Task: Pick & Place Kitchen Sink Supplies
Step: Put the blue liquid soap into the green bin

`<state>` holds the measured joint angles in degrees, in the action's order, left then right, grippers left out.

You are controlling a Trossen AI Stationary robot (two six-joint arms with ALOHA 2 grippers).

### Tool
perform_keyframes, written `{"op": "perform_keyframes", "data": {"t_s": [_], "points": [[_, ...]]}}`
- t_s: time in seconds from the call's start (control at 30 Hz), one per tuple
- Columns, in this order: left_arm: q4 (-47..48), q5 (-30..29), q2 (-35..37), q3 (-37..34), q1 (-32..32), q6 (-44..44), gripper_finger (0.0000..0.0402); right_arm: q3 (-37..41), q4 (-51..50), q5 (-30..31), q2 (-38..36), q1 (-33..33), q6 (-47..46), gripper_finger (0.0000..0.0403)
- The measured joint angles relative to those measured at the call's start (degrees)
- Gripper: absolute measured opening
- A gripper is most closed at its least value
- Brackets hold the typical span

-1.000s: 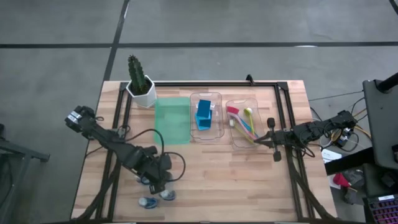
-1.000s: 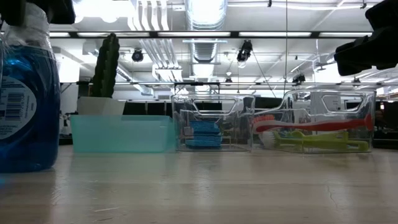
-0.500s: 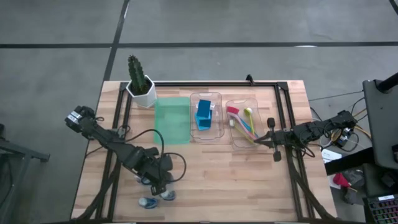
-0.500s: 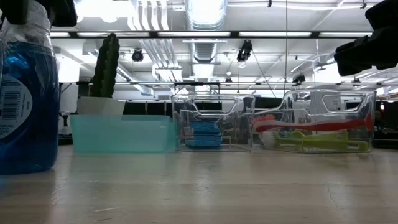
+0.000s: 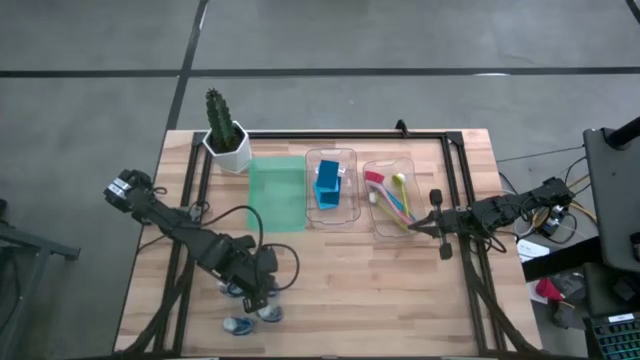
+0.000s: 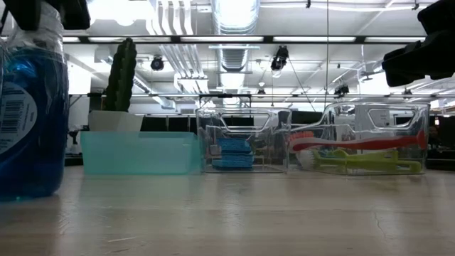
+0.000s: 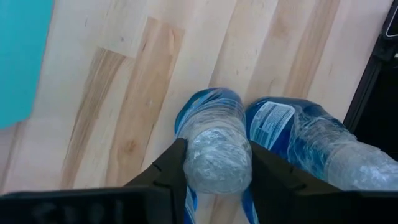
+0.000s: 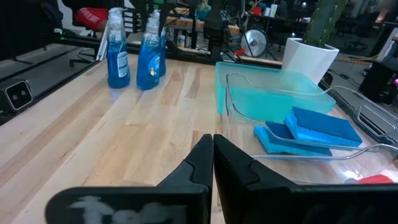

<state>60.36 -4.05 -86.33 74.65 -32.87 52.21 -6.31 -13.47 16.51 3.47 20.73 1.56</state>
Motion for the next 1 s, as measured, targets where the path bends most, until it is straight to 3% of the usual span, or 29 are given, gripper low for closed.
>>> {"op": "perform_keyframes", "data": {"t_s": [0.17,0.4,0.7,1.0], "points": [[0.02,-0.93,0.93,-0.02,0.33,0.04,0.0147,0.00,0.01,0.00,0.00,0.01,0.03,0.0008],[0.20,-2.25,2.53,-0.02,2.16,-1.33,0.0127,0.00,0.01,0.01,-0.01,0.00,0.01,0.0008],[1.86,-3.16,4.49,-0.02,5.33,-1.91,0.0143,0.00,0.01,0.00,-0.01,0.00,0.03,0.0008],[4.37,-3.54,5.49,1.28,11.37,-6.99,0.0132,0.00,0.01,0.01,0.00,0.01,0.04,0.0008]]}}
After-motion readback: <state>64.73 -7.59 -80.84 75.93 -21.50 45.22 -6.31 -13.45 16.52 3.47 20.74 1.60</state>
